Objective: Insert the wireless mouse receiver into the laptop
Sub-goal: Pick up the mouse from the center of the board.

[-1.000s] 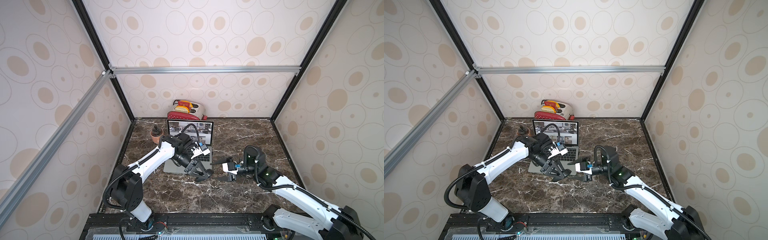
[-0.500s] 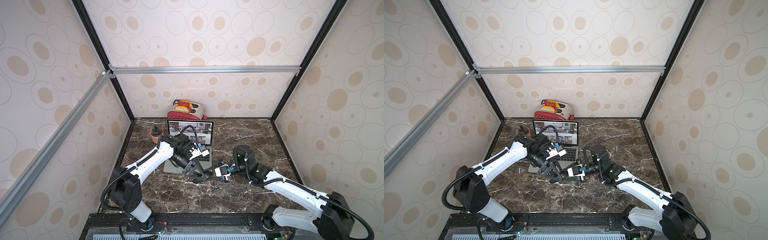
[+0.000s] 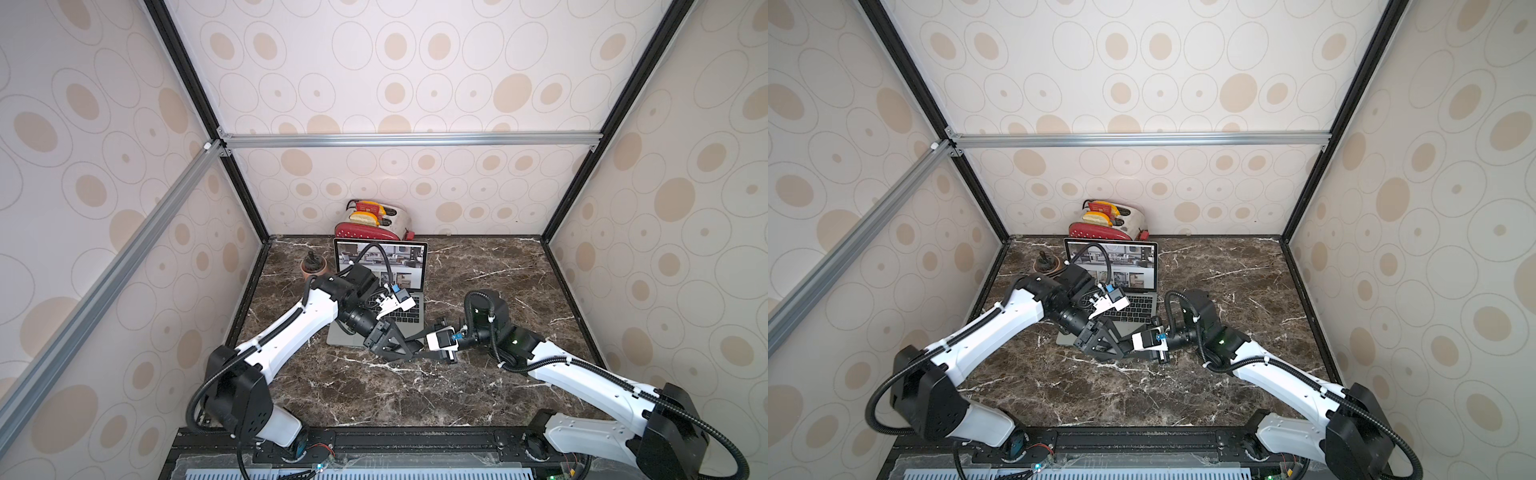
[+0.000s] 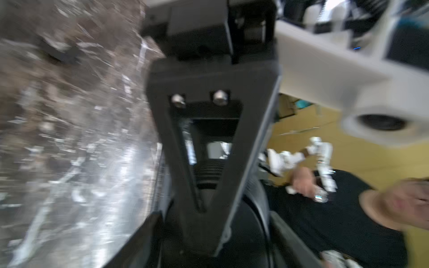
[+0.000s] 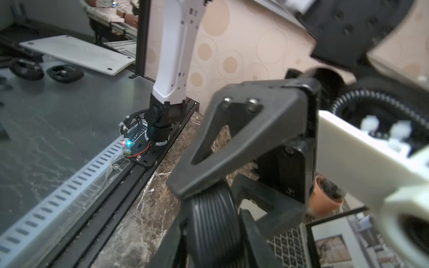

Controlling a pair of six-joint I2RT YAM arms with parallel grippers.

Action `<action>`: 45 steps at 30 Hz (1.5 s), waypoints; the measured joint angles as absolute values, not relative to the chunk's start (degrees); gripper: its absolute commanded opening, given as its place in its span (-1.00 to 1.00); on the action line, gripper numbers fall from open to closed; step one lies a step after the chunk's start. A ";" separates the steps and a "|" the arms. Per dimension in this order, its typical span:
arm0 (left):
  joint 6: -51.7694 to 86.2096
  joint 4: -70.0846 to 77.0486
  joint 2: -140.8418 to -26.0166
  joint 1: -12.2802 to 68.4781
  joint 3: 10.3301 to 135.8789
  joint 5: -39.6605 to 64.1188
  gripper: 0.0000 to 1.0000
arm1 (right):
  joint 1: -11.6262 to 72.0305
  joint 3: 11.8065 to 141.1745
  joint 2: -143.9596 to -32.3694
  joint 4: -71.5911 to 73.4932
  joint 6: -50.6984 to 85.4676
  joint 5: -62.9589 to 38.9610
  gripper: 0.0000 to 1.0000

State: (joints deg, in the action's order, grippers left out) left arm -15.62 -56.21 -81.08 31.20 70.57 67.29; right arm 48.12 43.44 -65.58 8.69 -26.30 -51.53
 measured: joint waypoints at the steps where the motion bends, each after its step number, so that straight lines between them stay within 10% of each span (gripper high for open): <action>1: -12.78 -51.31 -78.13 31.20 68.40 63.53 0.98 | 48.25 43.44 -64.95 7.38 -24.49 -49.93 -1.00; 12: -3.29 -19.35 -56.16 31.99 51.94 24.58 0.98 | 43.68 48.71 -60.77 -16.93 3.22 -35.77 -1.00; 24: -25.26 -6.55 -47.29 62.72 35.31 -11.68 0.98 | 30.96 59.79 -74.00 -26.92 34.24 -53.39 -1.00; 32: -30.89 -3.31 -51.86 63.55 38.26 -14.72 0.93 | 30.61 60.60 -74.13 -29.39 38.83 -58.30 -1.00; 45: -23.70 -15.53 -58.06 57.47 51.99 8.45 0.84 | 35.07 64.25 -73.19 -34.83 29.95 -50.83 -1.00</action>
State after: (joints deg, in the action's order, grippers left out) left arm -23.70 -15.53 -58.06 57.47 51.99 8.45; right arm 35.07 64.25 -73.19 -34.83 29.95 -50.83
